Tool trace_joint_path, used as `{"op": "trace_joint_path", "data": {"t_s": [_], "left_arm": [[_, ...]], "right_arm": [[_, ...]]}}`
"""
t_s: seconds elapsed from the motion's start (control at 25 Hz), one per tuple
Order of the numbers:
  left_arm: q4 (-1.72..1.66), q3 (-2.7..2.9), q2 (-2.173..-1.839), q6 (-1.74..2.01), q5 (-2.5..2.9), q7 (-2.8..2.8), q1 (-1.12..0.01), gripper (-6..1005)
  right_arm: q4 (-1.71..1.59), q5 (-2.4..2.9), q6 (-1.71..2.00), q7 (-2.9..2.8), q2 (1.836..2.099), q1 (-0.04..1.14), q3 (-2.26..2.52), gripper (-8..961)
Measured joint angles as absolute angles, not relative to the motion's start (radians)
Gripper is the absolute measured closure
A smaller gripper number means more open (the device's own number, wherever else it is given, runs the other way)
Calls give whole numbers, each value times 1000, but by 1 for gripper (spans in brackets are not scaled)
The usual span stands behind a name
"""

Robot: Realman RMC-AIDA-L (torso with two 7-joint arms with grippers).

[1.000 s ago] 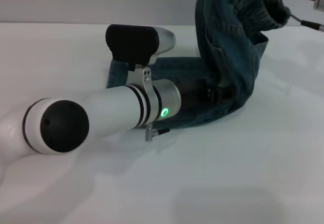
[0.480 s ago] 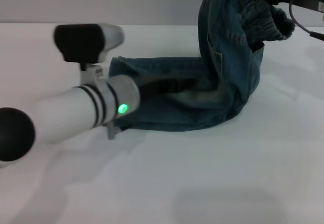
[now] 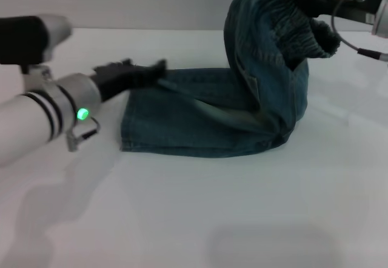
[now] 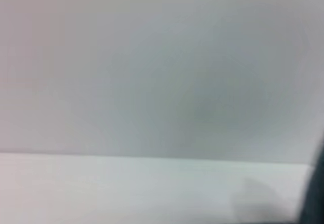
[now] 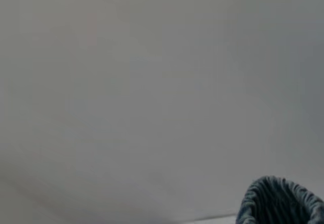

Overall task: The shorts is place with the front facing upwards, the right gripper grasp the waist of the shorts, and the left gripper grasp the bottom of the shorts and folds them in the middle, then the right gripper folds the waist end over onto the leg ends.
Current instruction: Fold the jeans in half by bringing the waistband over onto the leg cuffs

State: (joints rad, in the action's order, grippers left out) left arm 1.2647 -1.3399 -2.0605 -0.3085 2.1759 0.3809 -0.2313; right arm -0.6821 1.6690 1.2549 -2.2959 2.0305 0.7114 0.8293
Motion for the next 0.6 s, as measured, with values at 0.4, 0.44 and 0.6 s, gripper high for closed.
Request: {"op": "trace_joint_path", "data": {"t_s": [0.4,0.44,0.6], "left_arm": [[1209,-1428,-2059,-217,2209,382,-221,197],[1207,-1429,-2059,-213,2209,382,-220,197],[1205,-1430,-2059,-197,2210,383,-219,197]], "right_arm": [[-594,1670,1202,-2287,2038,793,940,896],[-581,1670,1196,-2281,2041,802,945,896],[-548,1672,1173,-2266,2052,828,970,896]]}}
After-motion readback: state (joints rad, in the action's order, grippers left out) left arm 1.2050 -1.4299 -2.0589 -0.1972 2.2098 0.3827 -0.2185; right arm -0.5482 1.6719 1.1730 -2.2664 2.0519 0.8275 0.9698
